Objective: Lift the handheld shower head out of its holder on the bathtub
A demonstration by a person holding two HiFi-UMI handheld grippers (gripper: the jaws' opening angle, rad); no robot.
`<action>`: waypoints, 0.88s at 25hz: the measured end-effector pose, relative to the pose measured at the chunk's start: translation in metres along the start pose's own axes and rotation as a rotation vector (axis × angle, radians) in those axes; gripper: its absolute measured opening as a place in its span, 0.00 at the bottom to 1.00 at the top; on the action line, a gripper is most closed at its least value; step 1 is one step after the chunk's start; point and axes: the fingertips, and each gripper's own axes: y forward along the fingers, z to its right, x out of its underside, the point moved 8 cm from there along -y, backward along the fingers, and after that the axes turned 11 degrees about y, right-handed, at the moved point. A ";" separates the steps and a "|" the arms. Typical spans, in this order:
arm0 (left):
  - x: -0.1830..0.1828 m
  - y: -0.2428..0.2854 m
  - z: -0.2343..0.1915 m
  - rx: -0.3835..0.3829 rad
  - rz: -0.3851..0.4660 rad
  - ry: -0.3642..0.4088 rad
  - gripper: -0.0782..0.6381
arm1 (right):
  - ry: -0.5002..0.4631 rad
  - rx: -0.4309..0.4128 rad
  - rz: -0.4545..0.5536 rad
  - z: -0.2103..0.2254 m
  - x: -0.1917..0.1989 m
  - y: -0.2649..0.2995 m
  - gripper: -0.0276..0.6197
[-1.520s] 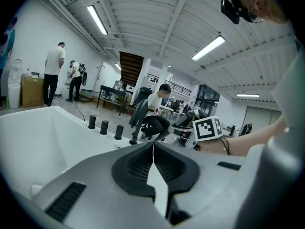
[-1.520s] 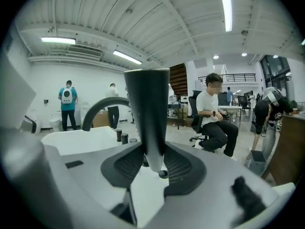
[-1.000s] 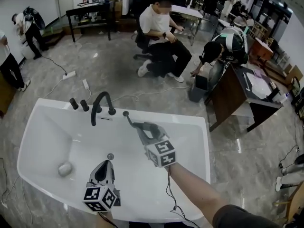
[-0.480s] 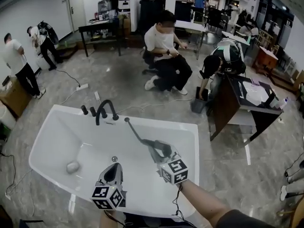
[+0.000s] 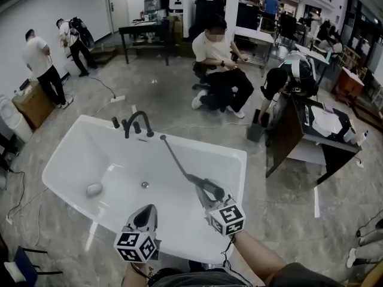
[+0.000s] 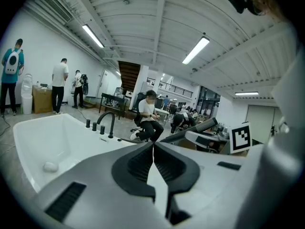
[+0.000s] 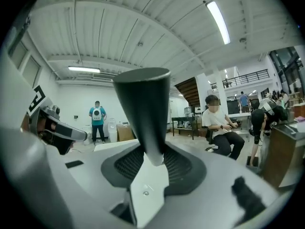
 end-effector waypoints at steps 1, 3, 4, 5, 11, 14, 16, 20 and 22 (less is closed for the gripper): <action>0.002 -0.004 0.004 -0.001 0.000 -0.002 0.13 | 0.000 -0.008 0.003 -0.002 0.001 -0.007 0.26; 0.003 -0.011 0.009 -0.003 0.007 -0.003 0.13 | -0.013 -0.024 0.010 -0.009 0.002 -0.018 0.26; 0.004 -0.015 0.010 -0.003 0.011 -0.001 0.13 | -0.027 -0.032 0.009 -0.014 0.004 -0.022 0.26; 0.004 -0.020 0.012 0.000 0.015 0.003 0.13 | -0.042 -0.040 0.005 -0.020 0.007 -0.026 0.26; 0.015 -0.061 0.022 -0.011 0.046 -0.005 0.13 | -0.078 -0.064 -0.036 -0.053 0.032 -0.052 0.26; 0.026 -0.089 0.030 -0.020 0.054 -0.013 0.13 | -0.092 -0.064 -0.038 -0.070 0.039 -0.066 0.26; 0.034 -0.108 0.035 -0.022 0.053 -0.018 0.13 | -0.098 -0.060 -0.023 -0.081 0.038 -0.078 0.26; 0.047 -0.144 0.049 -0.018 0.057 -0.019 0.13 | -0.088 -0.043 0.016 -0.102 0.036 -0.110 0.26; 0.051 -0.163 0.059 -0.017 0.065 -0.015 0.13 | -0.094 -0.038 0.027 -0.112 0.036 -0.130 0.26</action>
